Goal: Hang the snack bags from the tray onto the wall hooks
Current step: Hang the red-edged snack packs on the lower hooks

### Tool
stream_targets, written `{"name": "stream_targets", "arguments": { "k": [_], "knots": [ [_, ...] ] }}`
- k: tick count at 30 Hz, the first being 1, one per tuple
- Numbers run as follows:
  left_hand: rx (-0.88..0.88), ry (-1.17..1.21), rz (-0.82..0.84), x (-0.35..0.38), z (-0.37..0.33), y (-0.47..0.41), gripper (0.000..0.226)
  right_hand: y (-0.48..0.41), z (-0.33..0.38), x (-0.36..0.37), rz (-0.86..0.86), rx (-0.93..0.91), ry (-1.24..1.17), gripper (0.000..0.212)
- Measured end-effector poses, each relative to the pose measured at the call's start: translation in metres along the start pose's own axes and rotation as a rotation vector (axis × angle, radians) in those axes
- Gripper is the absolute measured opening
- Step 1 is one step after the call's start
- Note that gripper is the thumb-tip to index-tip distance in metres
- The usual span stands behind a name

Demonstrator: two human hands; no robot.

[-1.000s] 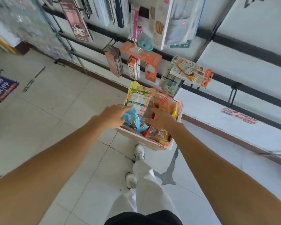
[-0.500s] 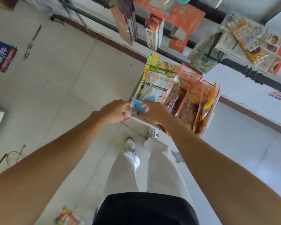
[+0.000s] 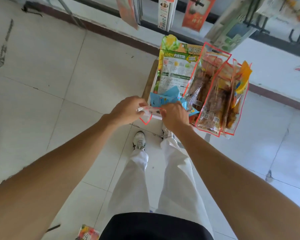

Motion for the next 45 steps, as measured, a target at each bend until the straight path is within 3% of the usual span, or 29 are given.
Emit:
{"name": "stream_targets", "arguments": {
  "k": [3, 8, 14, 21, 22, 25, 27, 31, 34, 38, 41, 45],
  "knots": [
    [0.028, 0.031, -0.019, -0.024, -0.008, 0.005, 0.017, 0.01, -0.007, -0.023, -0.036, 0.033, -0.113, 0.027],
    [0.094, 0.108, -0.134, -0.096, -0.054, -0.001, 0.05, 0.032, -0.019, -0.093, -0.131, 0.127, -0.514, 0.023],
    [0.261, 0.236, -0.171, -0.151, -0.152, -0.021, 0.019, 0.084, -0.049, -0.179, -0.239, 0.128, -0.865, 0.024],
    [0.434, 0.238, -0.095, -0.163, -0.315, -0.027, 0.022, 0.165, -0.134, -0.277, -0.414, 0.106, -1.25, 0.014],
    [0.46, 0.262, -0.11, -0.163, -0.343, -0.025, 0.021, 0.178, -0.149, -0.29, -0.467, 0.11, -1.263, 0.011],
    [0.497, 0.329, -0.139, -0.156, -0.418, -0.019, 0.014, 0.217, -0.196, -0.319, -0.652, 0.198, -1.217, 0.051],
    [0.537, 0.341, -0.124, -0.143, -0.462, -0.018, 0.015, 0.245, -0.217, -0.333, -0.75, 0.182, -1.173, 0.061],
    [0.606, 0.353, -0.122, -0.113, -0.541, -0.015, 0.016, 0.273, -0.233, -0.337, -0.645, 0.052, -1.053, 0.069],
    [0.685, 0.309, -0.117, -0.084, -0.597, -0.005, 0.015, 0.296, -0.26, -0.35, -0.762, 0.045, -1.099, 0.059],
    [0.841, 0.206, -0.098, -0.052, -0.664, 0.01, 0.014, 0.335, -0.314, -0.367, -0.979, 0.183, -1.132, 0.013],
    [0.934, 0.212, -0.122, -0.04, -0.691, 0.014, 0.015, 0.351, -0.349, -0.375, -0.965, 0.185, -1.132, 0.025],
    [0.967, 0.139, -0.296, -0.042, -0.71, 0.009, 0.02, 0.362, -0.399, -0.381, -0.835, 0.077, -1.279, 0.024]
  ]
}}
Point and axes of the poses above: each hand's wrist, its own y-axis away from the middle knuckle, its own x-axis out of the palm, z = x × y, the point moved 9 cm from there along -y, towards the middle knuckle, and after that the axes turned 15 degrees about x, right-handed, at the moved point
